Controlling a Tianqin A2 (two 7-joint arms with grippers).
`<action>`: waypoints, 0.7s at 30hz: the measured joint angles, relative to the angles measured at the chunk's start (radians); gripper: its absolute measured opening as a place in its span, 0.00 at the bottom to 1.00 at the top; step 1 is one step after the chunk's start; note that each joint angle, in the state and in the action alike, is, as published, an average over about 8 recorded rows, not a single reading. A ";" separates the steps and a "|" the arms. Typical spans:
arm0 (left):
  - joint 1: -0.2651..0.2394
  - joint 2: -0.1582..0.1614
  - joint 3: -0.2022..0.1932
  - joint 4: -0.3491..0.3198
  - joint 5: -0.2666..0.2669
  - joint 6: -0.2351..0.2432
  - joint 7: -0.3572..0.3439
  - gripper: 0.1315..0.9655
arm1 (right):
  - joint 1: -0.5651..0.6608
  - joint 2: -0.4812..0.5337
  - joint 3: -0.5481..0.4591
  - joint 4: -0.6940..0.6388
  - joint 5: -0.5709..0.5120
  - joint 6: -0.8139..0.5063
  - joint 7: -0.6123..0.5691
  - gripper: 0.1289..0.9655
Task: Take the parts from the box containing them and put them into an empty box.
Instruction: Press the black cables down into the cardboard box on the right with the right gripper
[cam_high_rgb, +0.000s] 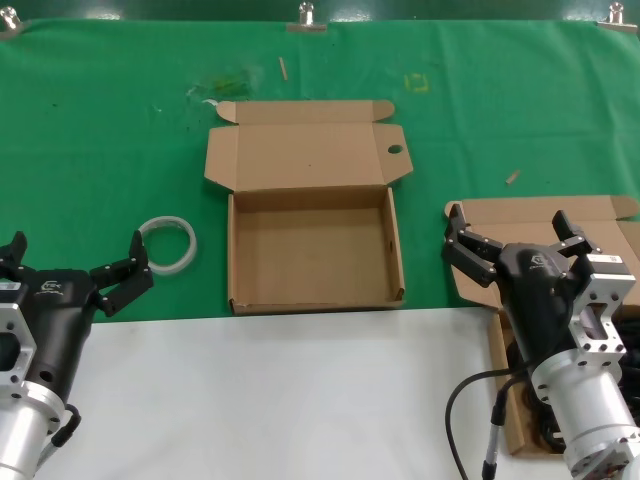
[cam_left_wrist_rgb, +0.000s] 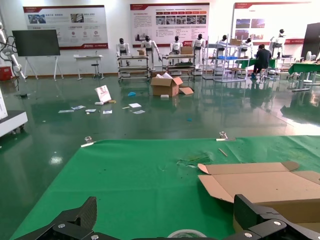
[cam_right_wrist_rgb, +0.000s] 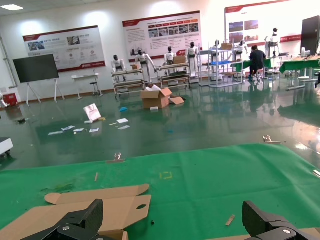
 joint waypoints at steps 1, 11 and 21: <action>0.000 0.000 0.000 0.000 0.000 0.000 0.000 1.00 | 0.000 0.000 0.000 0.000 0.000 0.000 0.000 1.00; 0.000 0.000 0.000 0.000 0.000 0.000 0.000 1.00 | 0.000 0.000 0.000 0.000 0.000 0.000 0.000 1.00; 0.000 0.000 0.000 0.000 0.000 0.000 0.000 1.00 | -0.002 0.000 -0.004 0.001 0.001 0.008 -0.003 1.00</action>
